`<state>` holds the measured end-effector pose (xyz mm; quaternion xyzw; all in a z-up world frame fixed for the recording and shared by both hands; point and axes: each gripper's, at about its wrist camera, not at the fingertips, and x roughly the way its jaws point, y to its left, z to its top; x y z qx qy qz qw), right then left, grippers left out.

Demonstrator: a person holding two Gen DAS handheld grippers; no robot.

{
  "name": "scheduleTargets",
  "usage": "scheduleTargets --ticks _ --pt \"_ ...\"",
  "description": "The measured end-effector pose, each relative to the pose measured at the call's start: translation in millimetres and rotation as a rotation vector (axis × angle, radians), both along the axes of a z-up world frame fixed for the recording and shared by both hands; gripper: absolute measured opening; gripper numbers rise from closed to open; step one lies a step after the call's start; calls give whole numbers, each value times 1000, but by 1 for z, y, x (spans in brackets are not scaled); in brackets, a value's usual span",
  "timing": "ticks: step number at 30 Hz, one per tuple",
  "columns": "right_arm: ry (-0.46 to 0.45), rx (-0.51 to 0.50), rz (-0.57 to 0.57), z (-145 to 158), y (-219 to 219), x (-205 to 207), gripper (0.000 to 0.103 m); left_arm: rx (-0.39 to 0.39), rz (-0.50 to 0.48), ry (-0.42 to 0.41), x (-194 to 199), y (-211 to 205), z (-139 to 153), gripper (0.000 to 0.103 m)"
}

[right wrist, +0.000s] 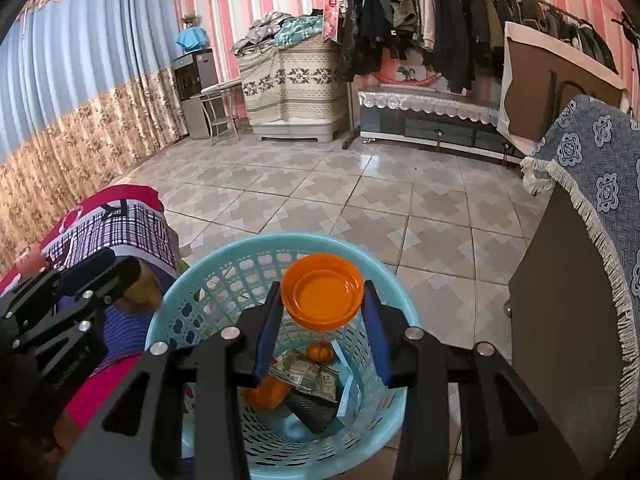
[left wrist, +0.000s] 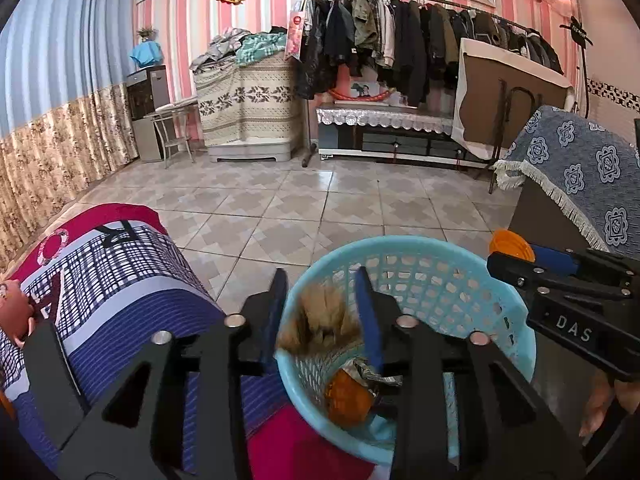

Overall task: Collect trash
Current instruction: 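Drop the brown cloth into the basket with the left gripper while the right drops the lid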

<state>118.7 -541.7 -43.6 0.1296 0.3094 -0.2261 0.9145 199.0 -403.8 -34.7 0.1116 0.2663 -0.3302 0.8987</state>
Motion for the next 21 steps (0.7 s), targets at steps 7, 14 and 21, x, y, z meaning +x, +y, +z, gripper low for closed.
scheduleTargets --ticks 7,14,21 --pt "3 -1 6 -1 2 1 40 -3 107 -22 9 29 8 85" --pt "-1 -19 23 2 14 8 40 -10 264 -56 16 90 17 93" --pt "4 -31 56 0 33 22 40 -15 397 -71 18 153 25 97"
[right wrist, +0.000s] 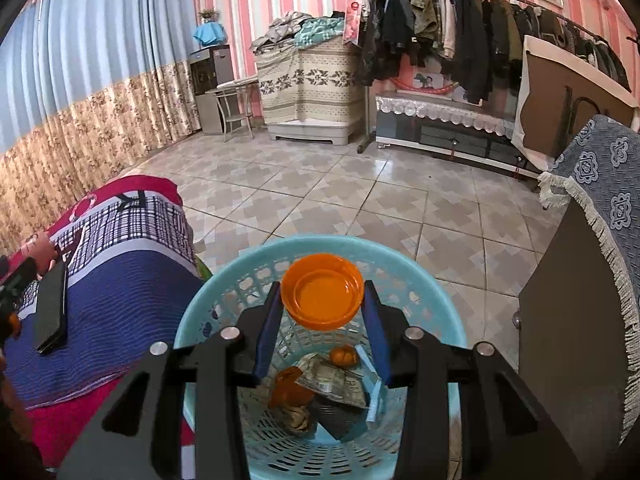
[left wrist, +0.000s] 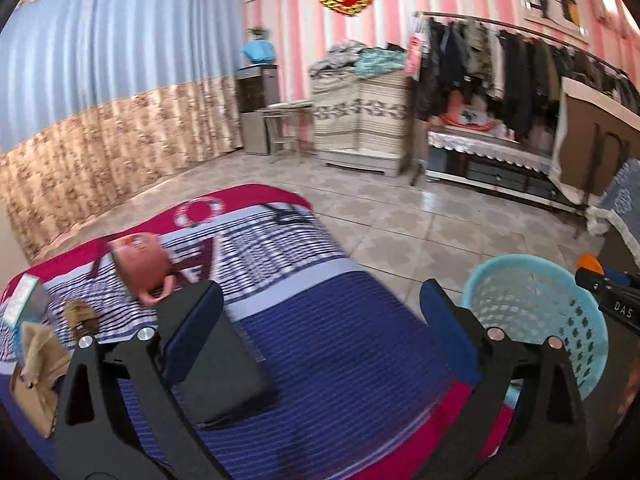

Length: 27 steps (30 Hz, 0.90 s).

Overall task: Collect trash
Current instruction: 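Drop the brown cloth into the basket with the left gripper while the right drops the lid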

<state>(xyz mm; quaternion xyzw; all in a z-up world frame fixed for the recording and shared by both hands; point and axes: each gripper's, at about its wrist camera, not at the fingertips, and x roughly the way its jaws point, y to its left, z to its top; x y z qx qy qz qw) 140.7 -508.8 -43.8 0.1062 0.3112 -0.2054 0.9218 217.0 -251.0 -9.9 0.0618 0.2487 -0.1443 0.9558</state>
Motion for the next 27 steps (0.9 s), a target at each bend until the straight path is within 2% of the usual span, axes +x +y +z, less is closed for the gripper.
scheduleTargets --ticks 3,7,11,16,21,27 --pt "0 -7 -12 0 1 2 42 8 31 2 -2 18 0 97" --pt "-22 -25 -36 7 1 -3 62 -1 61 9 -6 43 1 97" --pt "-37 -40 -54 12 5 -6 66 -12 89 24 -11 69 -1 97" --pt "-66 -68 -43 21 21 -3 84 -3 133 26 -21 102 -4 97" --pt "-49 -95 41 21 61 11 87 3 205 23 -31 150 -4 97" --pt "-57 -78 151 19 116 31 87 35 329 29 -27 219 -8 97"
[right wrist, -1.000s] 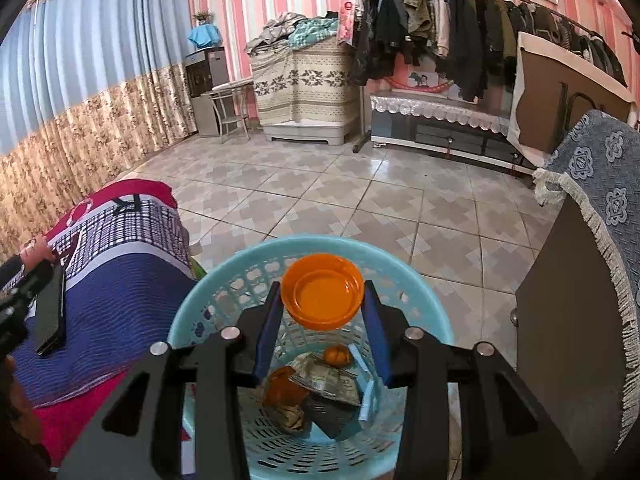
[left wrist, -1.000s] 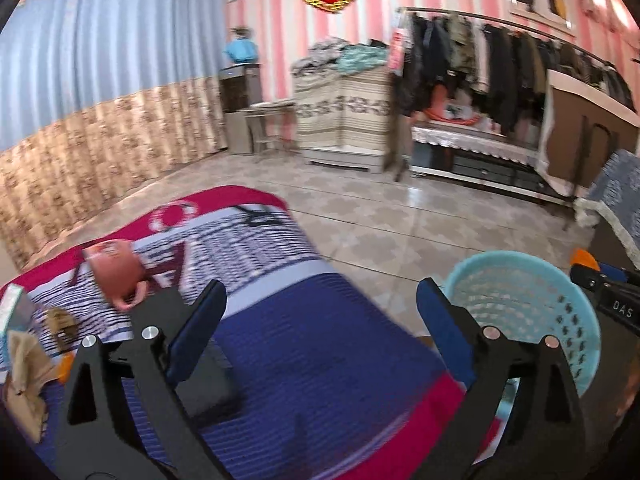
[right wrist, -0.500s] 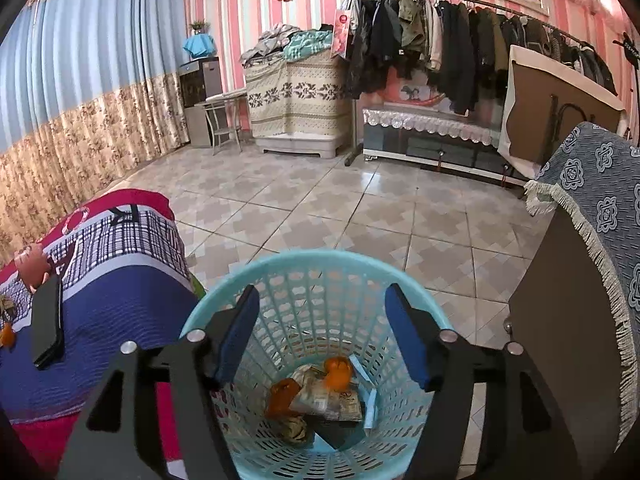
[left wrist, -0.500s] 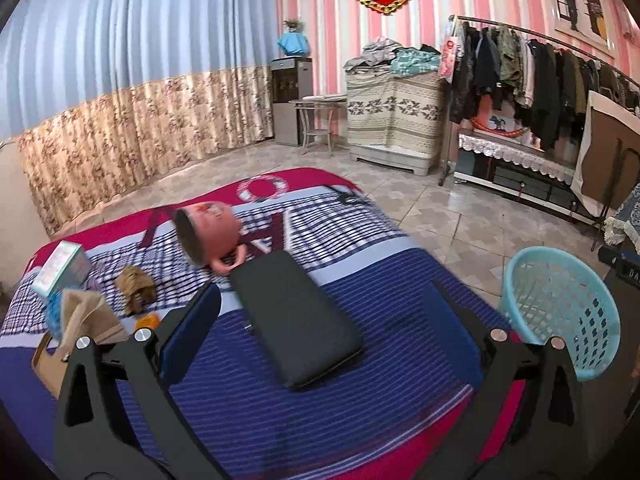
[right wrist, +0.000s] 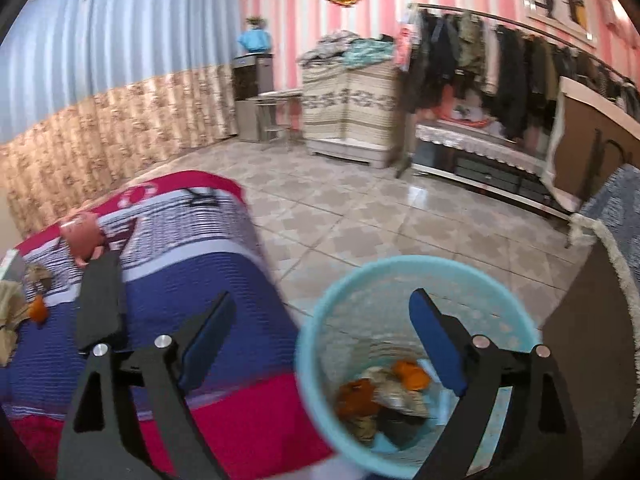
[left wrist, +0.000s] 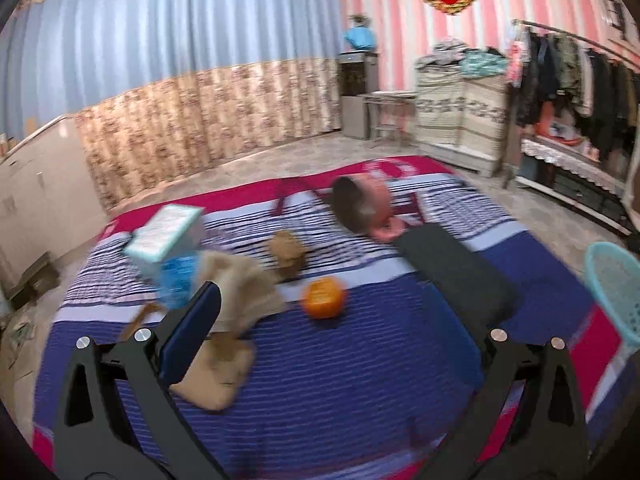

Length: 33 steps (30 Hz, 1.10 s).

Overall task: Collect trash
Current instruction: 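Drop the brown cloth into the basket with the left gripper while the right drops the lid, then grasp the beige cloth with the left gripper while the right grasps a half orange peel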

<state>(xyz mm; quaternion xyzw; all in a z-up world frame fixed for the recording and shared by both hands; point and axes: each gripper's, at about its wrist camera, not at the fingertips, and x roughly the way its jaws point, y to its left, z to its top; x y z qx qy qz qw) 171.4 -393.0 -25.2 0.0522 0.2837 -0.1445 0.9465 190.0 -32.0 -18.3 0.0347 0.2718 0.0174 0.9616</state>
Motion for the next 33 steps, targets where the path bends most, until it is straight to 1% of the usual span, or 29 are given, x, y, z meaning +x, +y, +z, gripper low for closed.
scheduleTargets --ticks 3,6,8,12,13,14,15,16,18,19,23,27,30,32,33 --pt "16 -4 65 -7 30 10 87 1 73 26 8 37 -8 97" --pt "43 1 116 -18 58 22 87 -19 109 62 17 64 -18 95" --pt "54 -3 154 -24 76 28 87 -31 118 95 26 78 -27 82" --pt "65 -45 215 -28 104 34 87 -33 98 169 44 89 -49 73" --pt "69 -51 228 -29 110 34 87 -34 89 174 47 89 -52 63" --pt "72 -55 242 -30 118 35 87 -32 80 178 49 87 -54 51" --pt "73 -56 250 -30 122 36 87 -26 69 183 52 86 -56 43" --pt "76 -55 262 -31 127 37 87 -26 62 186 53 84 -56 28" --pt "83 -57 289 -33 136 39 87 -37 54 176 51 86 -57 24" --pt "87 -57 302 -33 139 40 87 -39 51 165 49 85 -56 20" --pt "77 -49 374 -30 162 37 87 -17 72 91 28 90 -41 19" --pt "59 -47 450 -27 186 38 87 -38 115 47 5 112 -27 19" --pt "65 -56 509 -31 209 41 87 -7 173 22 -11 133 -25 19" --pt "82 -50 544 -36 222 46 87 7 215 4 -21 150 -29 19" --pt "89 -45 565 -39 231 48 87 16 240 8 -22 159 -33 19"
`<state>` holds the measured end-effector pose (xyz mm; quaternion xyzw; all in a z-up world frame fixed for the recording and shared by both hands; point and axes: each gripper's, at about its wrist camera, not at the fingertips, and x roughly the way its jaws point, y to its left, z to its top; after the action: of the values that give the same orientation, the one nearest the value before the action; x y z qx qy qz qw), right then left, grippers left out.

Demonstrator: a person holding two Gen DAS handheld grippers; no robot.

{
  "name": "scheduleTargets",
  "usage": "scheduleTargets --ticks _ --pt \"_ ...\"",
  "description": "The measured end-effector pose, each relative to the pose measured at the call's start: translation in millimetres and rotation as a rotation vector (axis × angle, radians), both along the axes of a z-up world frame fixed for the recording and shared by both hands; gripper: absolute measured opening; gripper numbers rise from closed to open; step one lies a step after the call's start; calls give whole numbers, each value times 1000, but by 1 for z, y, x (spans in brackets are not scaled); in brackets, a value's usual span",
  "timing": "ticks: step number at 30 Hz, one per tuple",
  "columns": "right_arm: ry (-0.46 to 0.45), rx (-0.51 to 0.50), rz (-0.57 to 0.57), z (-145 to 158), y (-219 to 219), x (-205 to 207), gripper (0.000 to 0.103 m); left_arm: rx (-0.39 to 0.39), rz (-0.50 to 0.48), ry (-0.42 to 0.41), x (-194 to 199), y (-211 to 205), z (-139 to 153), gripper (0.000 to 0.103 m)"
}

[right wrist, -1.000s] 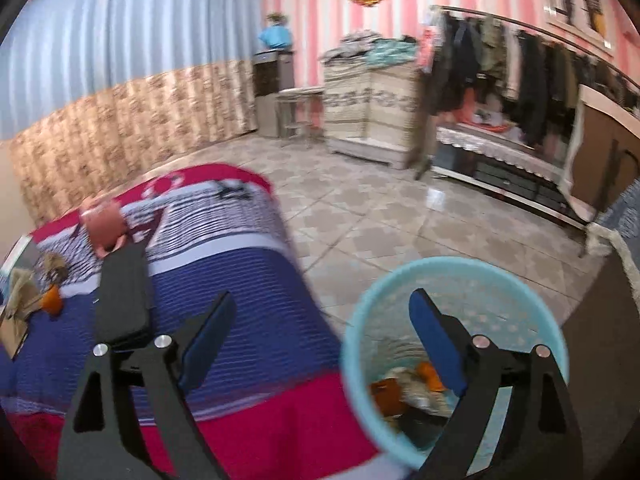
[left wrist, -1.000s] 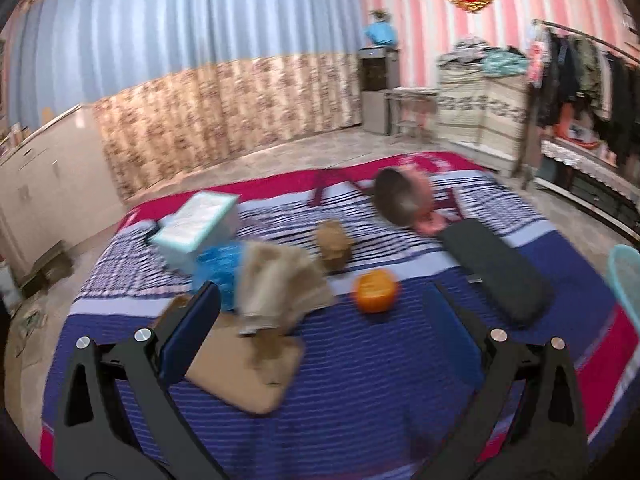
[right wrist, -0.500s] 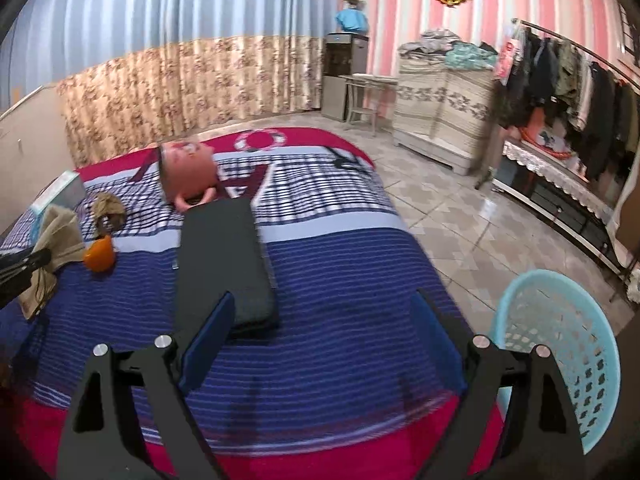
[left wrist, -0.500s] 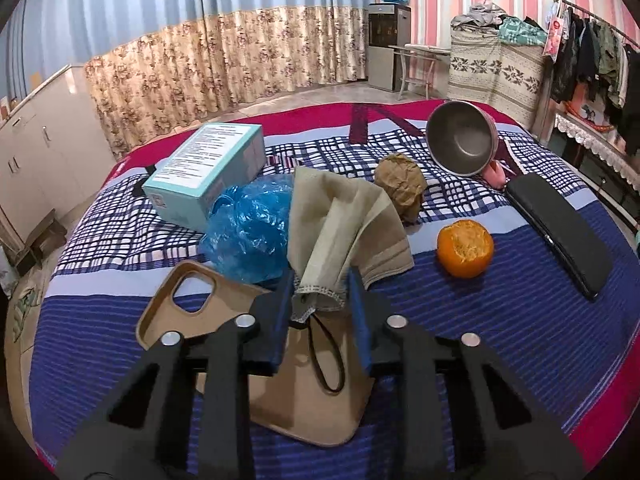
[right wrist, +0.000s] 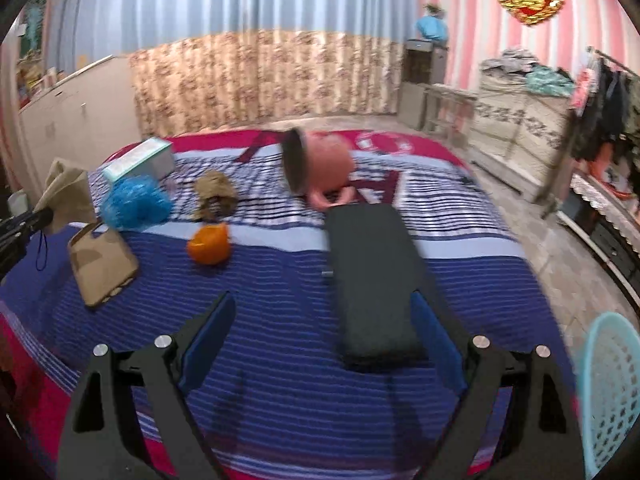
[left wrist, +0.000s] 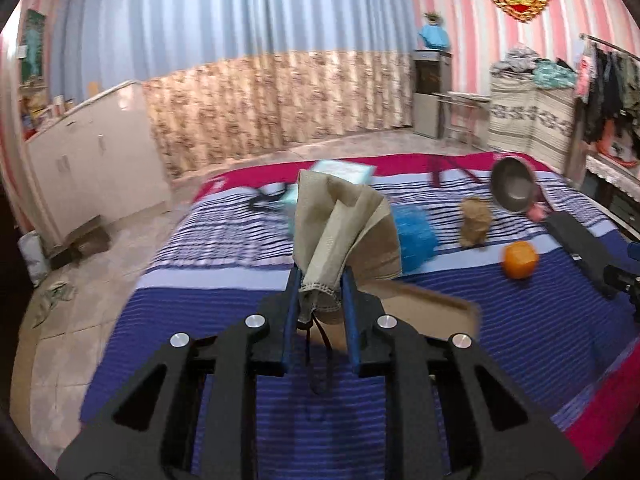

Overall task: Collect trash
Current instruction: 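Grasp the beige cloth with the left gripper while the right grasps a half orange peel, then carry both to the basket and open the left gripper, then the right, to drop them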

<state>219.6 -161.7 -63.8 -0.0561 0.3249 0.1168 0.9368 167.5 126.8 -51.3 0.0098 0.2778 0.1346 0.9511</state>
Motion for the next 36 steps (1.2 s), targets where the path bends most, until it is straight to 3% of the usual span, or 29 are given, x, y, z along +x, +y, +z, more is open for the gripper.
scheduleTargets --ticks 3,6,15,17,19,20,24,28,33,36 --pt "13 -11 42 -5 20 7 87 16 64 18 -1 16 -13 19" --pt "27 -14 81 -7 37 17 87 -30 102 22 -1 29 -18 19" --pt "79 -35 154 -17 89 54 84 -114 125 21 3 43 -24 19" --pt "123 -42 168 -28 99 65 70 -131 121 17 3 46 -25 19" --pt "148 -53 179 -35 105 68 43 -144 121 17 4 46 -26 19" --pt "148 -54 182 -37 106 67 39 -148 120 16 4 46 -26 19" --pt "125 -19 190 -25 94 55 32 -143 117 20 5 45 -26 19" --pt "79 -5 154 -1 66 36 31 -143 118 22 5 44 -27 19" --pt "42 15 60 25 4 -2 31 -141 80 30 5 42 -25 19" --pt "25 41 -36 35 -53 -22 31 -98 57 14 1 29 -15 19"
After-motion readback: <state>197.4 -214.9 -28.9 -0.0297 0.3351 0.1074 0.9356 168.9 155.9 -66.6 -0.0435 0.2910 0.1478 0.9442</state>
